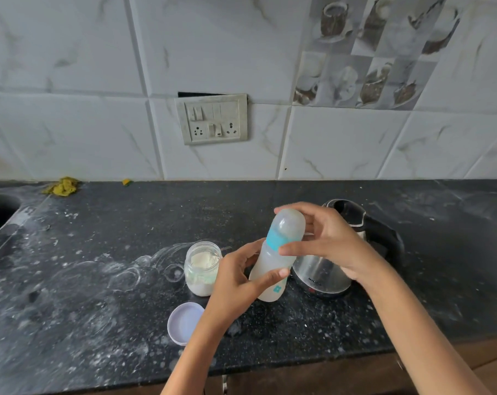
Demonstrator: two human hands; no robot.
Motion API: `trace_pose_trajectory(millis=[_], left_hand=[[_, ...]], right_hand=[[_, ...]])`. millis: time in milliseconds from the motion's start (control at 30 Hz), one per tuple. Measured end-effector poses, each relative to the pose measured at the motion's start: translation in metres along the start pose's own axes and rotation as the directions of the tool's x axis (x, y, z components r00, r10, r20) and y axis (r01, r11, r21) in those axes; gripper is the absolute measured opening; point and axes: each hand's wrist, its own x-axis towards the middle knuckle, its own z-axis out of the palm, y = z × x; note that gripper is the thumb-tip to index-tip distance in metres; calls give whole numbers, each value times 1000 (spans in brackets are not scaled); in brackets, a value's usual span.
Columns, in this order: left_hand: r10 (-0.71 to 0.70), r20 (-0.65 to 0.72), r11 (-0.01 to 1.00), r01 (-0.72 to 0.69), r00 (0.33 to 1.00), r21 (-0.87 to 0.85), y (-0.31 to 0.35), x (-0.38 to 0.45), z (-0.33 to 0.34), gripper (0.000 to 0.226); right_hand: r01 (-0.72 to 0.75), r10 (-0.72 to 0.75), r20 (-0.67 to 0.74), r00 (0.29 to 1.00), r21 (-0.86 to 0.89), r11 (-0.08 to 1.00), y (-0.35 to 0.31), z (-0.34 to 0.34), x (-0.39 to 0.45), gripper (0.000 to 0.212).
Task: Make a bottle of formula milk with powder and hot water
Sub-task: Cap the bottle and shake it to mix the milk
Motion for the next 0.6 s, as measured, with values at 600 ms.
trace_pose_trajectory(millis=[600], left_hand=[[-28, 76, 992, 37, 997, -118, -5, -6, -8, 37]], right_hand=[[-139, 59, 198, 978, 420, 897, 21, 5, -7, 65]])
